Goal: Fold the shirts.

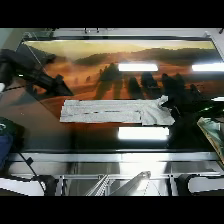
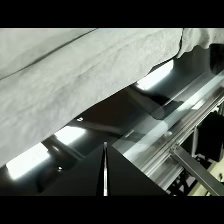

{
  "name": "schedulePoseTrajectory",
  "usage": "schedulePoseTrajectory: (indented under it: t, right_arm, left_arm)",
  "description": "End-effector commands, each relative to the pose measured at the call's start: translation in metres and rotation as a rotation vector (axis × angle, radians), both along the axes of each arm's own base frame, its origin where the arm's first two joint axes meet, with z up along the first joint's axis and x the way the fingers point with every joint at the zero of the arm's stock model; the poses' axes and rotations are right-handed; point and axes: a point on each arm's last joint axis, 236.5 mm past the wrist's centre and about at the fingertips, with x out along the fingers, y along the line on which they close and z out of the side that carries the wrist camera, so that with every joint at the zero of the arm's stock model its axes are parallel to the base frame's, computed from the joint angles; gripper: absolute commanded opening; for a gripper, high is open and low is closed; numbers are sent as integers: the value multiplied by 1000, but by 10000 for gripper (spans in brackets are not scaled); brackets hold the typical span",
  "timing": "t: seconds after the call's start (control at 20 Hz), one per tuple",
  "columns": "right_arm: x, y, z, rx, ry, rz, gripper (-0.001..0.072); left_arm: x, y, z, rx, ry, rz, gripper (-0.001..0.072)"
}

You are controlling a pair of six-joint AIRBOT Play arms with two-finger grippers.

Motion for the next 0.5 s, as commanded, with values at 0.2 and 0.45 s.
schedulePoseTrajectory:
  t: [0.2,0.45]
  right_arm:
    - [7,30,25,80,-49,83,17]
    - [4,30,43,135,-47,119,16]
  left_arm:
    - [-25,-142,-107,61,59,-161,20]
    - [-58,-188,-161,114,161,-250,12]
